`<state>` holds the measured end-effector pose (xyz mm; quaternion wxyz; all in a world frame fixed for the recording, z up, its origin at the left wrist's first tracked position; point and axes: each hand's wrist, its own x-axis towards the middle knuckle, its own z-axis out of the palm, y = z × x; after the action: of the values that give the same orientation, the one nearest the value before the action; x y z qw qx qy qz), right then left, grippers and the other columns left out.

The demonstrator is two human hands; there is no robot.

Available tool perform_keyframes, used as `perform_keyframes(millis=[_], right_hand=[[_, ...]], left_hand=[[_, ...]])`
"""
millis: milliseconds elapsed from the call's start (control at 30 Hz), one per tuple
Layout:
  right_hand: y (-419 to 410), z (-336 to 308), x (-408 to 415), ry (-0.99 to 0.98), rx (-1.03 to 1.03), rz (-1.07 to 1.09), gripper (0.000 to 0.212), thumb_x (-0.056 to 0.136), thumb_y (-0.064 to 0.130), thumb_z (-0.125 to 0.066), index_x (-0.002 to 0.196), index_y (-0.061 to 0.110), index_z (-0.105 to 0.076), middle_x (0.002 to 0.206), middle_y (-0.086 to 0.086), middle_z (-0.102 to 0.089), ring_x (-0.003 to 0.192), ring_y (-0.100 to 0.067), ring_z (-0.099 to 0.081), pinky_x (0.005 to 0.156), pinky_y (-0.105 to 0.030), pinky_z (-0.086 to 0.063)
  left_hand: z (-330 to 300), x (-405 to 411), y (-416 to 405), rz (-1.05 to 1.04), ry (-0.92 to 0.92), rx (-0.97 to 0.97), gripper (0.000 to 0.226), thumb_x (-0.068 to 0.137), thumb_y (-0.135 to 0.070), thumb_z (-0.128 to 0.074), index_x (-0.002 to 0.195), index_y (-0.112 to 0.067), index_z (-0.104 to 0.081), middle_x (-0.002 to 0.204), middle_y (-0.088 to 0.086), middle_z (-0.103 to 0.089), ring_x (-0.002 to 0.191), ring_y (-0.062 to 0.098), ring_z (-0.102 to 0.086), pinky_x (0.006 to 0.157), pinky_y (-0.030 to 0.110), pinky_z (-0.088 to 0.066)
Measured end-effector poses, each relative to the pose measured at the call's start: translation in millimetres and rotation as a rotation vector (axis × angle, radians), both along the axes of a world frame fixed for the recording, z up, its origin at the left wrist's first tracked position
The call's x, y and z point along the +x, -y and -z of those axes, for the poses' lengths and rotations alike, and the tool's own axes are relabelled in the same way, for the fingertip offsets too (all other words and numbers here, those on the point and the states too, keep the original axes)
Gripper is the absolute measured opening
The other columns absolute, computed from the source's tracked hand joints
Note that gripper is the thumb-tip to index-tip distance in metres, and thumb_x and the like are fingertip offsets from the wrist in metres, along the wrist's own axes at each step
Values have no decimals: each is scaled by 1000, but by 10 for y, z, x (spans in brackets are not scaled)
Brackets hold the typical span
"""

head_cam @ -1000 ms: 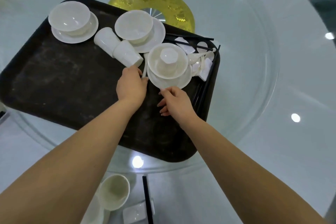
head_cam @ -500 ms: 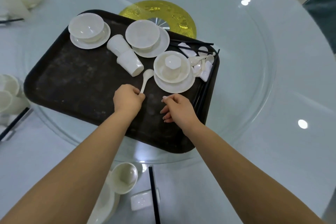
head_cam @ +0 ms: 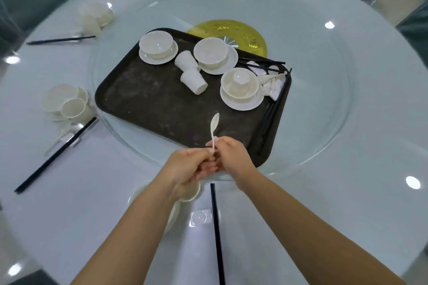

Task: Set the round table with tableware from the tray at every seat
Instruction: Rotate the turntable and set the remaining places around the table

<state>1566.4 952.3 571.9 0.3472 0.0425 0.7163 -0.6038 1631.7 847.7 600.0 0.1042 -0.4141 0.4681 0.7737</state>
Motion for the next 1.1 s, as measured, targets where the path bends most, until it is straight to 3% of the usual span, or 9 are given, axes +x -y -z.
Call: perform_keyframes(millis=[167, 300, 400, 500, 633, 800, 967, 1100], right_hand=[[-124, -44, 346, -57, 43, -32, 26, 97, 18, -50, 92, 0, -67, 70, -6, -61, 62, -16, -57, 61, -33, -54], [-255, 3, 631, -77, 81, -98, 25, 96, 16, -49, 89, -4, -63, 68, -9, -59, 59, -15, -55, 54, -28, -51], [-367, 104, 858, -141, 172, -192, 25, 94, 15, -48, 83, -2, -62, 77, -16, -62, 64, -17, -54, 59, -34, -53], [-488, 223, 1088, -161, 231, -298, 23, 93, 18, -50, 82, 2, -62, 79, -14, -65, 64, -17, -56, 68, -41, -55], [-629, 376, 1340, -195, 337, -425, 25, 92, 22, -50, 74, 7, -60, 66, 2, -62, 60, -14, -56, 70, -38, -54], [-731, 507, 1522, -166, 397, -499, 27, 94, 22, -49, 84, 1, -61, 85, -14, -67, 65, -19, -56, 74, -40, -54], [-724, 594, 1551, -142, 442, -528, 25, 94, 20, -48, 87, 1, -63, 89, -14, -69, 68, -18, -57, 76, -40, -56], [-687, 639, 1547, -96, 446, -518, 24, 94, 20, -46, 87, 6, -65, 80, -5, -67, 56, -12, -56, 66, -31, -55]], left_hand=[[16, 350, -140, -54, -3, 38, 24, 89, -12, -68, 66, -7, -76, 71, 8, -71, 58, 9, -67, 57, 20, -55], [54, 654, -253, -19, -4, 3, 19, 89, -14, -68, 75, -5, -75, 79, 12, -74, 69, 18, -72, 61, 21, -56], [155, 924, -334, 42, 43, -61, 16, 90, -12, -65, 85, 0, -74, 82, 15, -75, 75, 23, -74, 62, 24, -58], [293, 1195, -388, 131, 124, -166, 16, 90, -14, -65, 88, -2, -75, 83, 15, -75, 67, 18, -71, 61, 22, -56], [441, 1479, -477, 205, 183, -162, 16, 90, -12, -64, 85, -4, -77, 81, 9, -75, 63, 13, -68, 61, 21, -55], [576, 1661, -525, 291, 230, -159, 18, 92, -13, -62, 88, -5, -77, 79, 4, -75, 65, 10, -68, 68, 22, -57], [684, 1737, -556, 264, 232, -210, 20, 94, -14, -61, 87, -6, -77, 75, 4, -75, 61, 9, -67, 64, 19, -55], [781, 1761, -577, 261, 222, -322, 27, 95, -13, -58, 76, -11, -78, 66, -2, -73, 57, 5, -63, 63, 20, -53]])
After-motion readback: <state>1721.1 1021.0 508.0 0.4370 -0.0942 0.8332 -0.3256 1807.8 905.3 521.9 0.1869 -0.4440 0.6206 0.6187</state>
